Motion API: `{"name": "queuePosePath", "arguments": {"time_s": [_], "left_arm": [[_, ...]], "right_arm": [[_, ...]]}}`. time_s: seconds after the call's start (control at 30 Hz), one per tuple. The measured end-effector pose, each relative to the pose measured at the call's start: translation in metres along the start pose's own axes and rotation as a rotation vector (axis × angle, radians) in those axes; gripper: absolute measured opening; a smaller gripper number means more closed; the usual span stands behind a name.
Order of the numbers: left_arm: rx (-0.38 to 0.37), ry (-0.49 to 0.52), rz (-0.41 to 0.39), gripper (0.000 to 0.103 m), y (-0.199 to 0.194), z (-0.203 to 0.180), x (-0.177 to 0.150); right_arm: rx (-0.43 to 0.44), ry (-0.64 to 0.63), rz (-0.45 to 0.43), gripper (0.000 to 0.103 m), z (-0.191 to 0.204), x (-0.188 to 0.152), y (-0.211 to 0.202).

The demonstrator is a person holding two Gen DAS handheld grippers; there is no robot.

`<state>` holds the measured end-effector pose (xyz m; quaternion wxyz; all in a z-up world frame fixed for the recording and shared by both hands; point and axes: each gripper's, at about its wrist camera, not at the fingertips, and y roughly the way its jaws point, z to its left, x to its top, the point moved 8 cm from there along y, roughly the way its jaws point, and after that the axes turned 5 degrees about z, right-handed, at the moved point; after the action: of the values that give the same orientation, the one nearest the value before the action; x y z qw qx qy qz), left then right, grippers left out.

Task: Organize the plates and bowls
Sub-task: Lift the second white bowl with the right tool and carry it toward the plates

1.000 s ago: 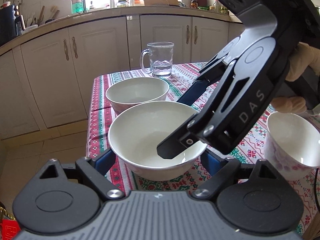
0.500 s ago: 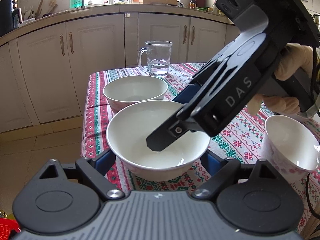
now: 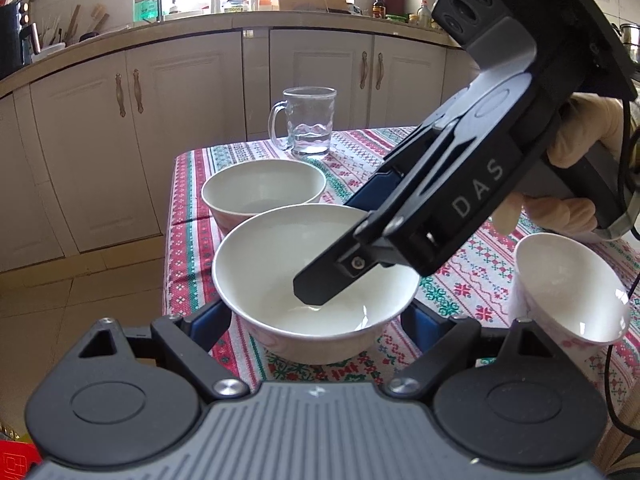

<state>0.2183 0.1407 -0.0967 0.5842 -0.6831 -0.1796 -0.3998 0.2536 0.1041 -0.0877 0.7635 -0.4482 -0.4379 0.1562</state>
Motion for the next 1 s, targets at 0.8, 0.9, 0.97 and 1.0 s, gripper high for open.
{"name": "queuePosePath", "arguments": {"time_s": [0.8, 0.9, 0.97, 1.0], "left_arm": [[-0.068, 0.116, -0.047, 0.091, -0.064, -0.091, 0.015], [-0.087, 0.129, -0.046, 0.091, -0.065, -0.105, 0.014], [-0.1, 0.137, -0.043, 0.091, -0.065, -0.114, 0.014], [-0.106, 0.141, -0.04, 0.091, -0.064, -0.118, 0.013]], "right_arm": [[-0.064, -0.029, -0.125, 0.081, 0.031, -0.061, -0.11], [-0.076, -0.013, -0.133, 0.081, 0.029, -0.075, -0.12], [-0.082, -0.001, -0.137, 0.081, 0.027, -0.083, -0.125], [-0.084, 0.006, -0.138, 0.081, 0.027, -0.087, -0.127]]}}
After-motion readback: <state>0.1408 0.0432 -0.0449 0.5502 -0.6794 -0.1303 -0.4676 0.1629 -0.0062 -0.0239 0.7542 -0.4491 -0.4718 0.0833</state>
